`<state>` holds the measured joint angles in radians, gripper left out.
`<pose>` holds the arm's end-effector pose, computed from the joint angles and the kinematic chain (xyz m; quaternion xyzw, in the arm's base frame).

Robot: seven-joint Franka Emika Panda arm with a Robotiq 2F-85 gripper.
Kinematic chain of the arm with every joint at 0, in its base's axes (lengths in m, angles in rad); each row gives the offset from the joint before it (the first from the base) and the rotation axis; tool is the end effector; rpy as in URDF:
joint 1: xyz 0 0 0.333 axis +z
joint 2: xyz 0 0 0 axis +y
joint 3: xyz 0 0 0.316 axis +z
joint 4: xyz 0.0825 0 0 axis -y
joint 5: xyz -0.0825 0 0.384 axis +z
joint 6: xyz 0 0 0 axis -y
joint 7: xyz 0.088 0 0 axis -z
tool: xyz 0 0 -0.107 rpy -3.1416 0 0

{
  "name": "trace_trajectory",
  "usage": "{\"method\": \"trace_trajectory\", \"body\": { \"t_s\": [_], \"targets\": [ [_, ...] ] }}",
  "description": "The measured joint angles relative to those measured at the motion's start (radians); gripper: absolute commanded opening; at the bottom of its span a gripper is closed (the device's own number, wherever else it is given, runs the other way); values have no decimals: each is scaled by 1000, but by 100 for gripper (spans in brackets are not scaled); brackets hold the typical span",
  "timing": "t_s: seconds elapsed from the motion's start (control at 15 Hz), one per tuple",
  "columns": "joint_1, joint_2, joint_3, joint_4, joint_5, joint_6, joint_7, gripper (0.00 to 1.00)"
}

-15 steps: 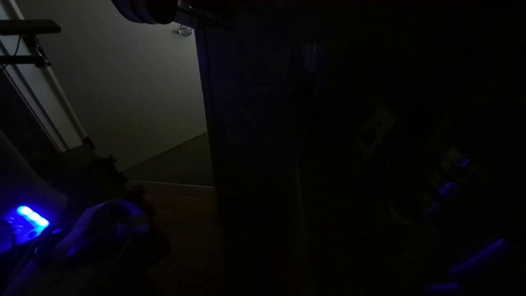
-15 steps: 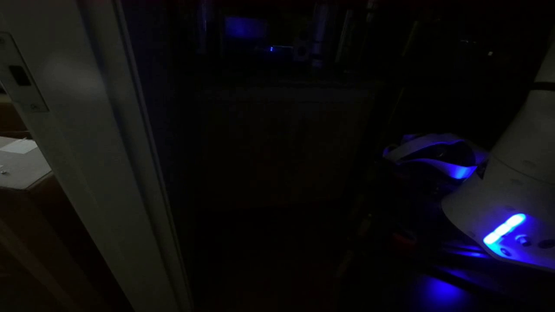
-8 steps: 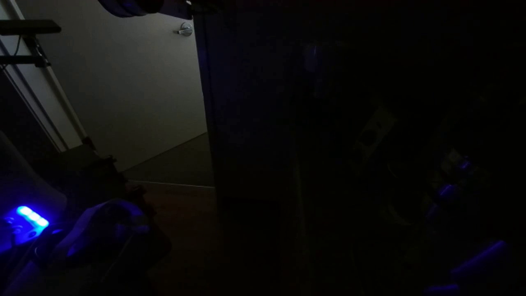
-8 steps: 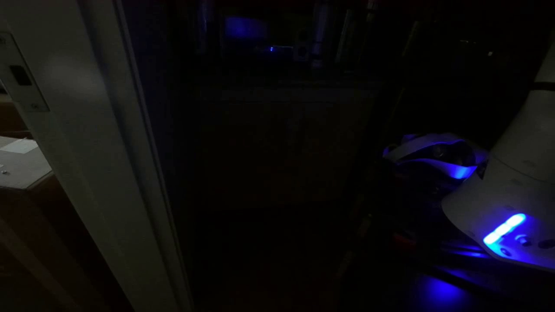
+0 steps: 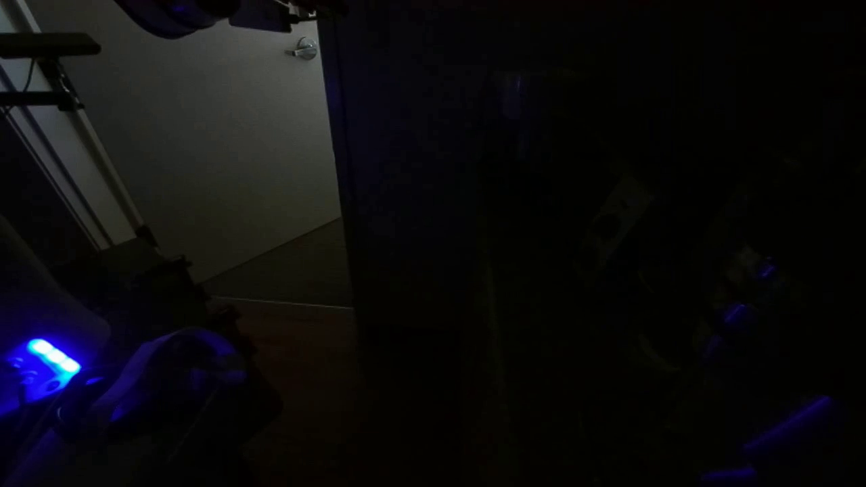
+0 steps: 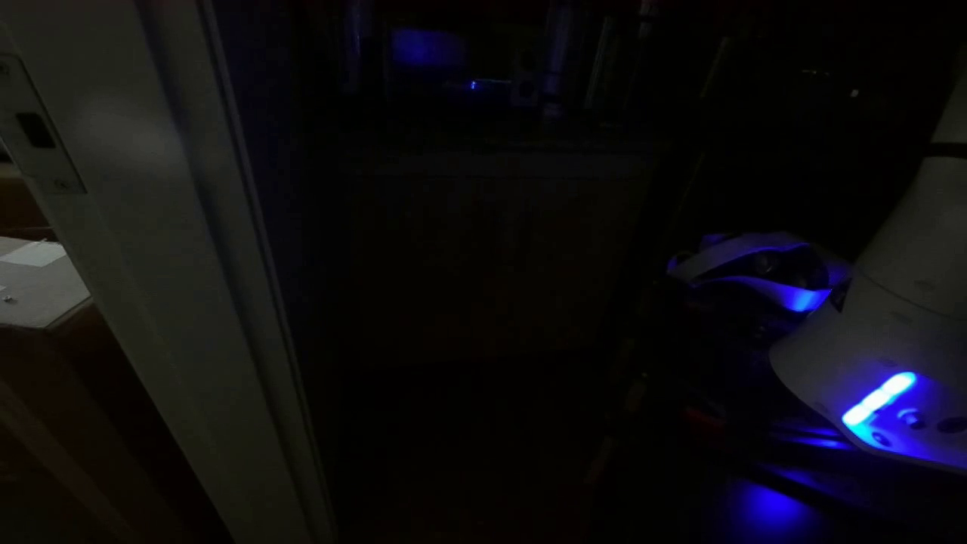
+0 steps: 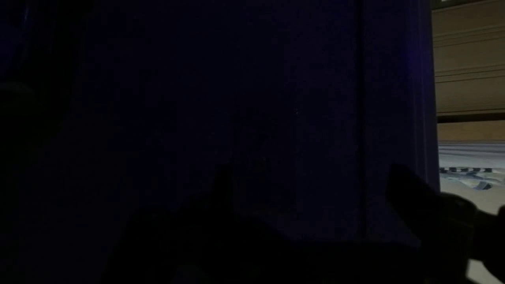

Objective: Turn off the light

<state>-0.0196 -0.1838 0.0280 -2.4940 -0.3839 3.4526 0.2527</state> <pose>0.4905 0.0483 0.4900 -0.8422 -0.0835 -0.5324 0.0181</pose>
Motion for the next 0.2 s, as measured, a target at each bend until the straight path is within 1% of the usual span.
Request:
{"method": "trace_trajectory", "body": {
  "t_s": [0.13, 0.2],
  "targets": [
    [26, -27, -40, -26, -31, 0, 18, 100],
    [32, -35, -48, -34, -34, 0, 20, 100]
  ]
}}
